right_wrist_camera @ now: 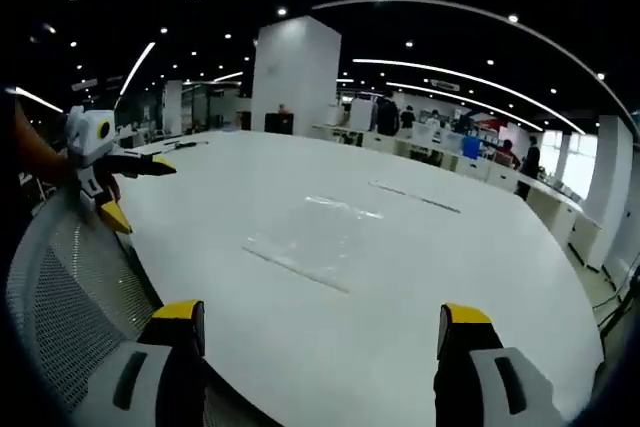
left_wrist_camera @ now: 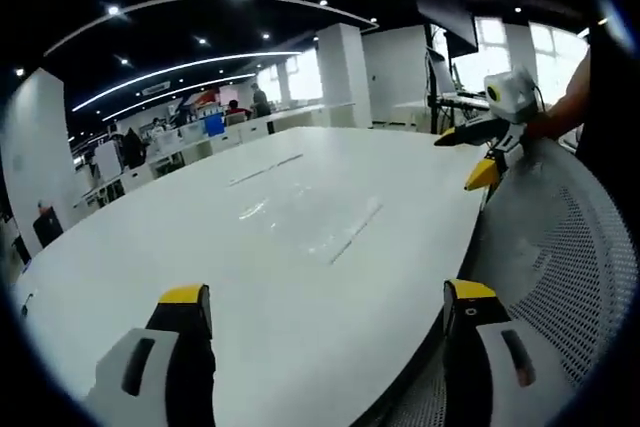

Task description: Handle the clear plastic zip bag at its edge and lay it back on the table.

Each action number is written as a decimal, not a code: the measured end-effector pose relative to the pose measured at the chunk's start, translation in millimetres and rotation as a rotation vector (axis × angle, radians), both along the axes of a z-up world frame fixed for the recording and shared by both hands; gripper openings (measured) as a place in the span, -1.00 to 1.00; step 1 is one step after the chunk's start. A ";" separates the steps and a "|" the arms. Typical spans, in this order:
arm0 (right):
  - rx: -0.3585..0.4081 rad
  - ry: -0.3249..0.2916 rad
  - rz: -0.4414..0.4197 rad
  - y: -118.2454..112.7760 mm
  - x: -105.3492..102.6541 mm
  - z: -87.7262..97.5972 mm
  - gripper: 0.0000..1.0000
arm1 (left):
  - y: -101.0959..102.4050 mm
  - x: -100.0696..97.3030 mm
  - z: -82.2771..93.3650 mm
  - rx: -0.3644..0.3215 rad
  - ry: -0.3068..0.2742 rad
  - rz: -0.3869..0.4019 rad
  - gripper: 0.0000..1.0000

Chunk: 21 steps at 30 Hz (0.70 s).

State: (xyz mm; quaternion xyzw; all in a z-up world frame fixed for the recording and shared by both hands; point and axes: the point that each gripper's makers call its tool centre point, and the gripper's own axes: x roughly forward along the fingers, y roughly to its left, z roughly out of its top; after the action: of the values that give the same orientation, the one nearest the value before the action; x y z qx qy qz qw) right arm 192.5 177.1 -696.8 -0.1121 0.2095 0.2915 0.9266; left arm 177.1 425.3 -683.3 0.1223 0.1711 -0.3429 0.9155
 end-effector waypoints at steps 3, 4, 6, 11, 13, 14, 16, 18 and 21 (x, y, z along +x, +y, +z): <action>0.000 0.001 0.003 1.1 -0.5 0.5 0.95 | -0.6 -0.2 0.2 -0.001 0.001 -0.002 0.92; -0.001 0.000 0.003 1.1 -0.4 0.5 0.95 | -1.0 -0.2 0.5 -0.002 0.000 -0.002 0.92; 0.000 -0.001 0.004 1.2 -0.2 0.5 0.95 | -1.6 -0.4 0.5 -0.003 0.003 -0.003 0.92; -0.002 0.001 0.005 1.0 -0.3 -0.1 0.96 | -2.3 -0.7 0.9 -0.007 0.005 -0.005 0.93; -0.003 0.003 0.006 1.2 -0.5 -0.5 0.96 | -2.2 -0.4 1.2 -0.008 0.004 -0.004 0.93; -0.004 0.003 0.007 1.2 -0.5 -0.6 0.96 | -1.8 -0.2 0.8 -0.008 0.005 -0.003 0.93; -0.003 0.005 0.006 1.1 -0.4 -0.8 0.96 | -1.7 -0.2 0.7 -0.009 0.005 -0.003 0.93; -0.004 0.005 0.006 1.2 -0.4 -0.7 0.96 | -1.8 -0.2 0.5 -0.010 0.007 -0.004 0.93; -0.004 0.004 0.005 2.0 -0.6 0.1 0.96 | -2.0 -0.2 0.8 -0.010 0.006 -0.006 0.94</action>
State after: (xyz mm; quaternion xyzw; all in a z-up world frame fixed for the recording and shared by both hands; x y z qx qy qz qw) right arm 191.9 179.1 -696.7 -0.1136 0.2118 0.2935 0.9253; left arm 177.0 423.3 -682.5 0.1173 0.1716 -0.3466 0.9147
